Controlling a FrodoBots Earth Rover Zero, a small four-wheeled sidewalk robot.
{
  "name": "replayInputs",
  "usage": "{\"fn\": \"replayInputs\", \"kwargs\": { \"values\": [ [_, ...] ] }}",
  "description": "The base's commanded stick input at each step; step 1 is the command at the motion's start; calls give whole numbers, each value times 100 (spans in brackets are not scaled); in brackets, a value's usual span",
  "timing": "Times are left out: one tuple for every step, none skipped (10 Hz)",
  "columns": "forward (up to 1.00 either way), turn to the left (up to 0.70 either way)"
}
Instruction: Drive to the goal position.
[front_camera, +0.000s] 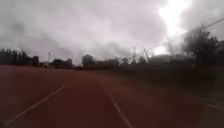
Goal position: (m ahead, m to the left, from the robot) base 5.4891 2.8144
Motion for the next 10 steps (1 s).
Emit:
{"fn": "replayInputs", "kwargs": {
  "values": [
    [70, 0],
    [70, 0],
    [70, 0],
    [70, 0],
    [70, 0],
    [70, 0],
    [70, 0],
    [70, 0],
    [70, 0],
    [70, 0]
  ]
}}
